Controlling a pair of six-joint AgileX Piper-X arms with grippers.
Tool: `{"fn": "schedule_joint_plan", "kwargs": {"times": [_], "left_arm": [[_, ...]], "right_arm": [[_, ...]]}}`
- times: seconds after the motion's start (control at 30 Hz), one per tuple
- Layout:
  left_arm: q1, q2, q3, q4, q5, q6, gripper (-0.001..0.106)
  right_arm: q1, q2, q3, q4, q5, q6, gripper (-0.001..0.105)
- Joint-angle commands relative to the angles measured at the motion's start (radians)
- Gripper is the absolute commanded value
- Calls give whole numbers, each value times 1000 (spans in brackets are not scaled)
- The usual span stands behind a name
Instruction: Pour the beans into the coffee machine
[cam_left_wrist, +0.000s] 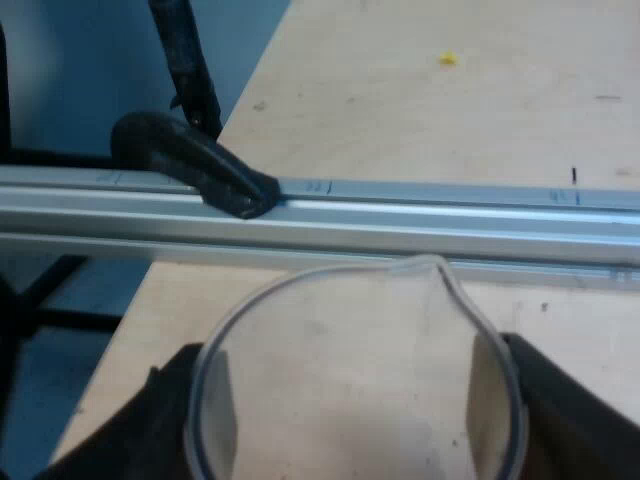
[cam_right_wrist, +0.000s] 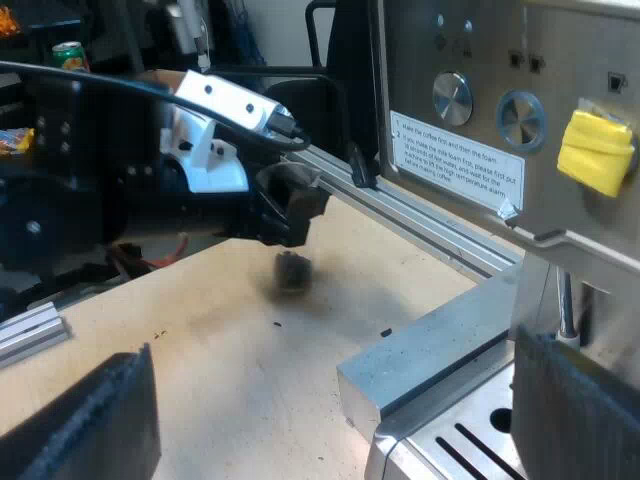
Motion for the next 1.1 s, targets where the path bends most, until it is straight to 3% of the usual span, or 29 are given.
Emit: {"fn": "schedule_joint_plan", "kwargs": {"times": [0.03, 0.33, 0.47, 0.7, 0.8, 1.1], "left_arm": [[0, -87, -5, 88, -2, 26, 1], [-5, -297, -7, 340, 14, 40, 1], [-17, -438, -55, 532, 14, 41, 1], [-86, -587, -219, 795, 11, 44, 1], [-142, -603, -320, 896, -27, 44, 1], [-238, -603, -560, 1005, -40, 44, 1]], "right_arm": [[1, -4, -3, -15, -5, -3, 74], [1, -4, -3, -15, 12, -2, 74], [1, -22, -17, -4, 69, 0, 74], [1, -82, -110, 106, 182, -3, 74], [1, -111, -148, 129, 215, -3, 74], [1, -219, -204, 150, 353, -29, 74]]}}
